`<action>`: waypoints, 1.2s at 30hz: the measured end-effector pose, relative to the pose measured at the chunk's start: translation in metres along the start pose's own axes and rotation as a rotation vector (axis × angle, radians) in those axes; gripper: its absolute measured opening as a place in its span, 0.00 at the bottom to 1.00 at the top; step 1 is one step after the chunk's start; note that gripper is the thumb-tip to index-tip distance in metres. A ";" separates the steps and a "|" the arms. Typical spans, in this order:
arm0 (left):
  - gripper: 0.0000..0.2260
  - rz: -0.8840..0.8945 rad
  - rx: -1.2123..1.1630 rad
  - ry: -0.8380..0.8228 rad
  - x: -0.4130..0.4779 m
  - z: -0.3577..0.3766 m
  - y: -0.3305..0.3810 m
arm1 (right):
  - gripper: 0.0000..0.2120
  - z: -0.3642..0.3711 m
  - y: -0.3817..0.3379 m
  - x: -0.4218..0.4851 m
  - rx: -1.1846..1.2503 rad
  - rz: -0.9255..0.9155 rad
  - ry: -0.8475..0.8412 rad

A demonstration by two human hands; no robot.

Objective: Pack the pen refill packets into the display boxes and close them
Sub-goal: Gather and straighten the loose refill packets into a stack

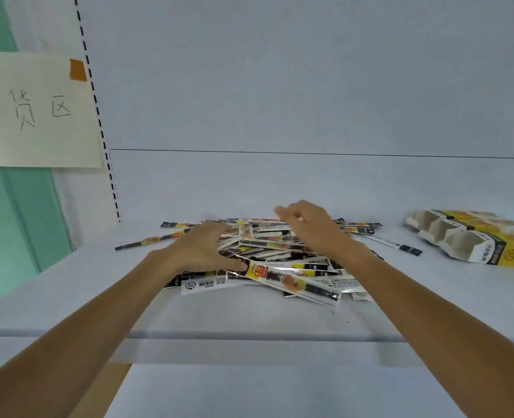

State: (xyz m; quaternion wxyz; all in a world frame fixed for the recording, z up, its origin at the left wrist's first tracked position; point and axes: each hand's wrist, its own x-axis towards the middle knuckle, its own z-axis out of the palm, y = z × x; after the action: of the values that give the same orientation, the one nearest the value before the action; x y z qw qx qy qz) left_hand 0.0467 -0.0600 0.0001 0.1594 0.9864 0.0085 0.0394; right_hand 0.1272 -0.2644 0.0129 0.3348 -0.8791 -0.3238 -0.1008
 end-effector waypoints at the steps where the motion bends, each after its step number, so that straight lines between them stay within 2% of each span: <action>1: 0.36 0.042 0.004 0.016 0.000 0.000 0.005 | 0.20 -0.003 0.009 0.003 -0.051 0.054 0.091; 3: 0.34 0.177 0.072 0.055 0.000 0.006 0.015 | 0.12 -0.009 0.031 0.008 -0.210 0.167 0.129; 5: 0.31 0.354 0.191 0.065 -0.003 0.017 0.028 | 0.17 -0.012 0.050 0.008 -0.296 0.228 0.001; 7: 0.29 0.453 0.234 0.055 -0.004 0.031 0.037 | 0.23 -0.012 0.063 0.003 -0.324 0.192 -0.153; 10: 0.22 0.466 0.211 0.127 0.000 0.044 0.041 | 0.26 -0.011 0.069 0.002 -0.354 0.148 -0.296; 13: 0.36 0.399 0.253 0.053 0.002 0.050 0.042 | 0.28 -0.015 0.065 0.006 -0.364 0.154 -0.433; 16: 0.37 0.370 0.303 0.057 0.004 0.052 0.042 | 0.27 -0.024 0.066 0.012 -0.402 0.163 -0.525; 18: 0.36 0.363 0.324 0.115 0.005 0.050 0.039 | 0.21 -0.027 0.075 0.016 -0.420 0.167 -0.490; 22: 0.35 0.297 0.359 0.226 0.005 0.049 0.034 | 0.11 -0.025 0.089 0.011 -0.669 0.152 -0.282; 27: 0.34 0.288 0.435 0.229 0.004 0.040 0.020 | 0.17 -0.023 0.097 0.000 -0.661 0.253 -0.183; 33: 0.30 0.317 0.286 0.140 -0.008 0.040 0.011 | 0.09 -0.027 0.095 0.008 -0.665 0.331 -0.110; 36: 0.35 0.360 0.353 0.154 -0.013 0.042 0.012 | 0.08 -0.031 0.080 0.018 -0.586 0.278 -0.040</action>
State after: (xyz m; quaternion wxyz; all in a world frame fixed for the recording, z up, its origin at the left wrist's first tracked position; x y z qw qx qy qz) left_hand 0.0369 -0.0855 -0.0368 -0.0261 0.9786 -0.1484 0.1398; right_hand 0.1936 -0.3212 0.0013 0.0715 -0.9757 -0.1644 -0.1260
